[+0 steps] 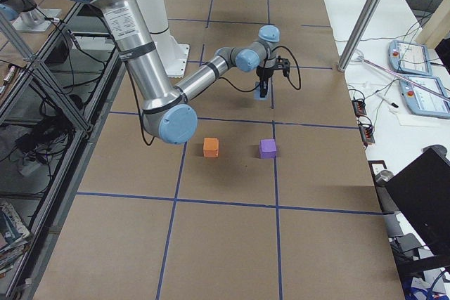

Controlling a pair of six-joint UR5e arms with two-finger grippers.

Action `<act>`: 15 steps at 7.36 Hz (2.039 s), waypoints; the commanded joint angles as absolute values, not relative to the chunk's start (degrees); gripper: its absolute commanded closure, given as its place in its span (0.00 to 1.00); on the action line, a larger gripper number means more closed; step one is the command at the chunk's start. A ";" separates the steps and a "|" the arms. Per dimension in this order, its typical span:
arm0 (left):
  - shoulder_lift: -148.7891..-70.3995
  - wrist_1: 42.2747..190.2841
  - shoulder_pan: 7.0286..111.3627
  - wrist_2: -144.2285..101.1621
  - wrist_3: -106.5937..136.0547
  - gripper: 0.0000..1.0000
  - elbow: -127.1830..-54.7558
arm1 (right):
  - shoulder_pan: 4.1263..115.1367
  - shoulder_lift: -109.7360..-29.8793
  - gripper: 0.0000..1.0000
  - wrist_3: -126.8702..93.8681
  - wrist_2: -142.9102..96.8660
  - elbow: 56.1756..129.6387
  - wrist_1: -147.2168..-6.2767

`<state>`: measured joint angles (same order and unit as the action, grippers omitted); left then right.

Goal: Place blue block between orange and purple blocks
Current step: 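Carry the cube with the right gripper between the purple and orange cubes, then release the light blue cube and withdraw the right arm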

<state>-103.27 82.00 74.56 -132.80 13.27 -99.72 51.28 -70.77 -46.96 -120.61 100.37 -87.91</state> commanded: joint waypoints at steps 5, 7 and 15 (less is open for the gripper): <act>-102.83 82.00 74.53 -132.80 13.27 0.00 -99.93 | 56.78 -90.26 0.62 -42.54 -124.89 99.85 -71.99; -102.83 82.09 74.53 -132.80 13.10 0.00 -99.76 | 53.72 -90.09 0.12 -42.36 -122.71 99.58 -71.89; -101.70 82.44 74.71 -132.45 12.48 0.00 -100.02 | 80.71 -90.17 0.00 0.07 -130.16 102.39 -91.97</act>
